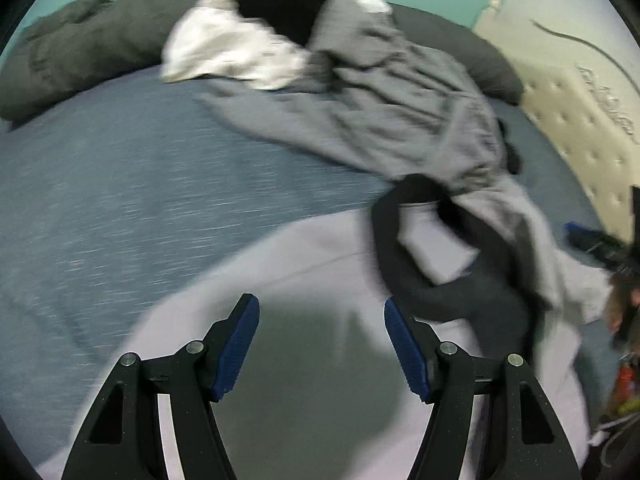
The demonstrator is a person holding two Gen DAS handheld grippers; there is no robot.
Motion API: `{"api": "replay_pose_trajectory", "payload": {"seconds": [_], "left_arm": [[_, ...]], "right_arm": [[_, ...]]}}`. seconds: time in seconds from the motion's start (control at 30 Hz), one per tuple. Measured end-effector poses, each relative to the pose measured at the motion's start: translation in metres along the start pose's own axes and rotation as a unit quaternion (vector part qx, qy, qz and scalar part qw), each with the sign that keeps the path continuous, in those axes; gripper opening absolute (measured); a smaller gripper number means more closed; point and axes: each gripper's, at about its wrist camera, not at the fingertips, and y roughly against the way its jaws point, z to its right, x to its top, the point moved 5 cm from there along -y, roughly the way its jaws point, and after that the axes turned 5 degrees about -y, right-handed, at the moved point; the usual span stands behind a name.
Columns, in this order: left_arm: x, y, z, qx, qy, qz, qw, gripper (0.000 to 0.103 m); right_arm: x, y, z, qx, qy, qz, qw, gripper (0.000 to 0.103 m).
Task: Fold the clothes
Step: 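Grasp the jacket collar with the left tool and lift it toward the right tool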
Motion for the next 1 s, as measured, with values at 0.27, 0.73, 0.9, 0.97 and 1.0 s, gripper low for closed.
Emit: {"api": "replay_pose_trajectory", "payload": {"seconds": [0.27,0.73,0.9,0.97,1.0], "left_arm": [[0.031,-0.055,0.098,-0.086,-0.001,-0.009,0.9962,0.061],[0.072,-0.118,0.116,-0.098,0.074,-0.011,0.9924,0.004],[0.089,-0.084,0.113,-0.098,0.052,0.036,0.9932,0.003],[0.096,-0.073,0.108,-0.093,0.052,0.048,0.9931,0.003],[0.101,-0.067,0.104,-0.093,0.058,0.055,0.9925,0.003]], "right_arm": [[-0.030,0.010,0.032,-0.029,0.006,0.002,1.000,0.057],[-0.065,0.030,0.083,-0.019,-0.024,0.009,0.999,0.057],[-0.071,0.029,0.094,-0.024,-0.036,0.007,0.999,0.057],[-0.072,0.028,0.094,-0.022,-0.038,0.007,0.999,0.057],[-0.073,0.028,0.093,-0.021,-0.038,0.007,0.999,0.057]]}}
